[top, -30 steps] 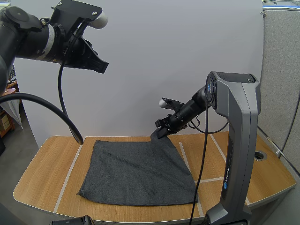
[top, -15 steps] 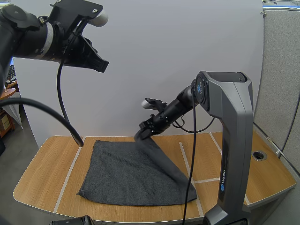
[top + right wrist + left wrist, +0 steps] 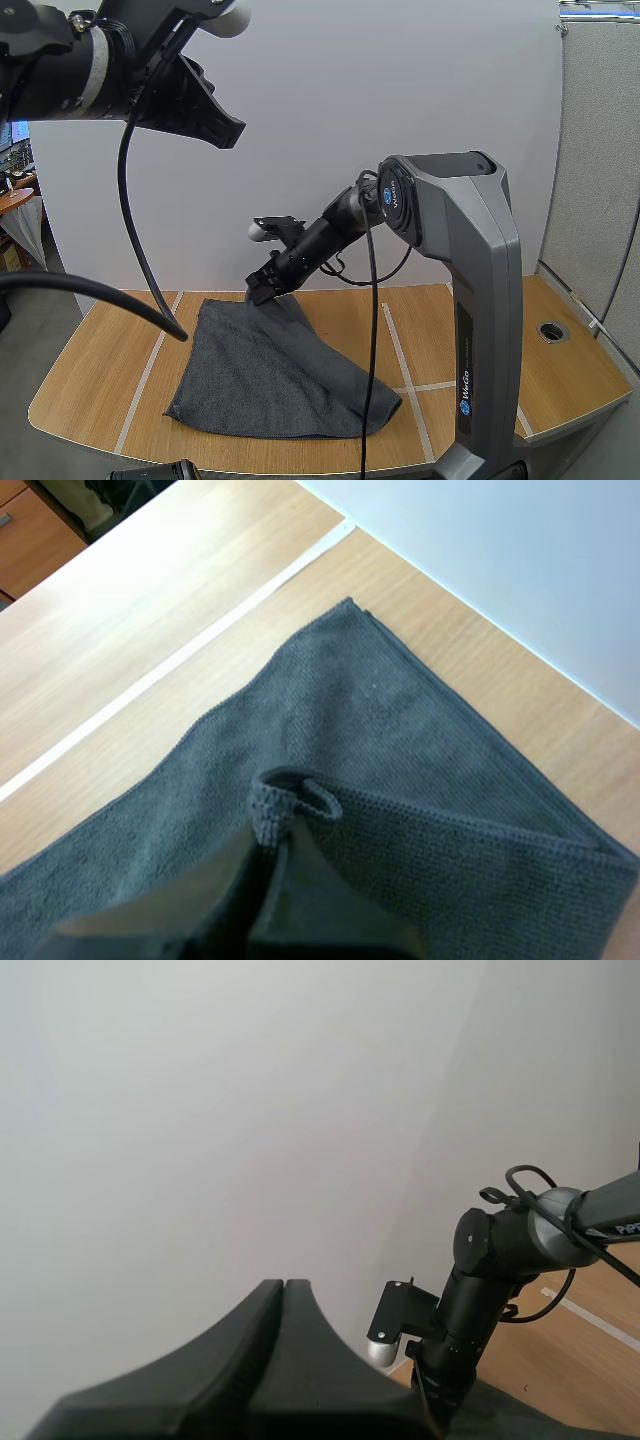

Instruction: Fold the towel

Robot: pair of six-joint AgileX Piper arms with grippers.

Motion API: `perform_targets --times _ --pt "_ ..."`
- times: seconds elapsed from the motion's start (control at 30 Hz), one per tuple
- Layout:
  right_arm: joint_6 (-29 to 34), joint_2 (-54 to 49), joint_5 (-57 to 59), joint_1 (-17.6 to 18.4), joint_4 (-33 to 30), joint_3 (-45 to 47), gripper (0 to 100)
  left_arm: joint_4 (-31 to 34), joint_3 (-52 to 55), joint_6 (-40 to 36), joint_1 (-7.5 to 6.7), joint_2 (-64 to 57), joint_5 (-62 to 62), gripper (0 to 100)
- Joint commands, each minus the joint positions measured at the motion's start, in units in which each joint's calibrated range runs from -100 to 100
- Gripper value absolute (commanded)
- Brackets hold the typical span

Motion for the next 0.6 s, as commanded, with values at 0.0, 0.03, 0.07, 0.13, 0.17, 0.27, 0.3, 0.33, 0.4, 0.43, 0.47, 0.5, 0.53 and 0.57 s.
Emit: perform_targets --times 0.0,0.03,0.07,0.13,0.17,0.27,0.3,0.33,0.4,0.43,0.47,0.5,0.53,0.57 --pt "1.5 -0.3 -0.8 0.9 1.2 -3.5 0 -1.0 -0.3 -0.4 0.02 -0.9 -1.5 0" --pt "1.9 0.0 -0.4 0.9 1.2 -4.4 0 -1.0 -0.3 -0.4 0.02 -0.9 -1.5 0" --pt "2.7 0.4 0.5 1.0 1.2 -5.6 0 -1.0 -0.3 -0.4 0.02 -0.9 -1.5 0" --pt "3.4 1.1 2.4 1.1 1.2 -7.2 0 -1.0 -0.3 -0.4 0.02 -0.9 -1.5 0" --pt "4.2 1.7 2.9 1.2 1.2 -8.3 0 -1.0 -0.3 -0.4 -0.18 -0.9 -1.7 0" --pt "5.2 2.7 3.0 1.3 1.2 -10.5 0 -1.0 -0.3 -0.4 -1.59 -0.9 -1.7 0" --pt "5.3 2.8 3.2 1.4 1.0 -10.8 0 -1.0 -0.3 -0.4 -1.96 -0.9 -1.7 0" --pt "5.3 3.0 3.2 1.7 0.9 -11.0 0 -1.0 -0.3 -0.4 -2.30 -0.9 -1.7 0" --pt "5.3 3.1 2.0 2.4 0.8 -11.2 0 -1.0 -0.3 -0.4 -2.54 -0.9 -1.7 0" --pt "5.3 3.1 1.3 2.7 0.6 -11.2 0 -1.0 -0.3 -0.4 -2.54 -0.9 -1.7 0" --pt "5.3 3.1 0.5 3.3 0.6 -11.2 0 -1.0 -0.3 -0.4 -2.54 -0.9 -1.7 0" --pt "5.3 3.1 -0.4 3.7 0.5 -11.3 0 -1.0 -0.3 -0.4 -2.54 -0.9 -1.7 0" --pt "5.3 3.1 -1.4 4.2 0.4 -11.4 0 -1.0 -0.3 -0.4 -2.54 -0.9 -1.7 0" --pt "5.3 3.1 -2.8 4.6 -0.1 -11.5 0 -1.0 -0.3 -0.4 -2.54 -0.9 -1.7 0"
